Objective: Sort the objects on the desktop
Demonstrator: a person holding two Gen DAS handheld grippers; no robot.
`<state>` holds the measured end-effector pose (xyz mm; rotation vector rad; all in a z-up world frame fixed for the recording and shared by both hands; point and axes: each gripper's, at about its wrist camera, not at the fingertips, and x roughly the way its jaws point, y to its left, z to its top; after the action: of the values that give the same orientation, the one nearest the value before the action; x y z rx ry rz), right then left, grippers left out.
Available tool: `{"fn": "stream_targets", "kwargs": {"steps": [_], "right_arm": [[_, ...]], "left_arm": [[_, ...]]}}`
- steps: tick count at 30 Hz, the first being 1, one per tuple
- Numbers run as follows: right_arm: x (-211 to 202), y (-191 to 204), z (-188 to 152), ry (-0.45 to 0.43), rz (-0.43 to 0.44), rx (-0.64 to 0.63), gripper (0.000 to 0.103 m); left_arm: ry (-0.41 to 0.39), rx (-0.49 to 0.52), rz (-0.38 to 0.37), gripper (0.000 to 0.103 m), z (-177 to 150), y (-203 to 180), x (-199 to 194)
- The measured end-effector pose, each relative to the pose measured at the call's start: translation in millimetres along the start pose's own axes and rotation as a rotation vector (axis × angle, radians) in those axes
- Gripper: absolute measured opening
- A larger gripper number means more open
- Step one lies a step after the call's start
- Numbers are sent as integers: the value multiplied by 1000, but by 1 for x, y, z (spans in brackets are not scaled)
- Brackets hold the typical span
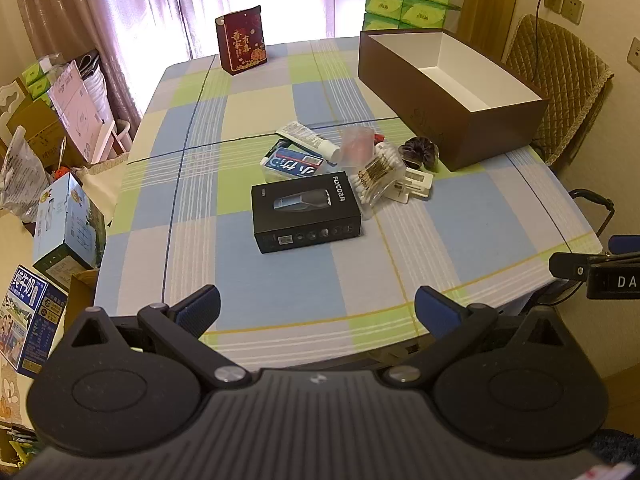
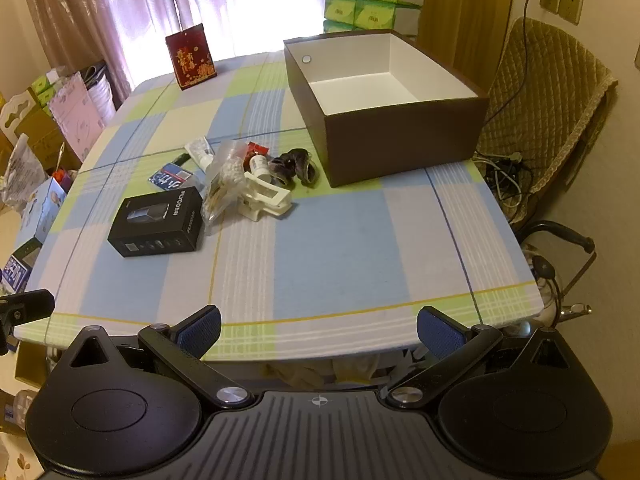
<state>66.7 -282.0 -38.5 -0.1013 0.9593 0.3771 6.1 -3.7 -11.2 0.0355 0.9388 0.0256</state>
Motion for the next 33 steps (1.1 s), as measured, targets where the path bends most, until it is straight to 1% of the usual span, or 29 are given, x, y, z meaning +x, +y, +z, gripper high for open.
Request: {"fn": "stream_targets", "kwargs": {"steps": [13, 33], "right_arm": [[6, -8, 4, 10, 17, -2, 101], [15, -13, 11, 33, 21, 0, 101]], "left_arm": [[10, -1, 15, 102, 3, -12, 8], [35, -2, 10, 102, 14, -13, 19]]}}
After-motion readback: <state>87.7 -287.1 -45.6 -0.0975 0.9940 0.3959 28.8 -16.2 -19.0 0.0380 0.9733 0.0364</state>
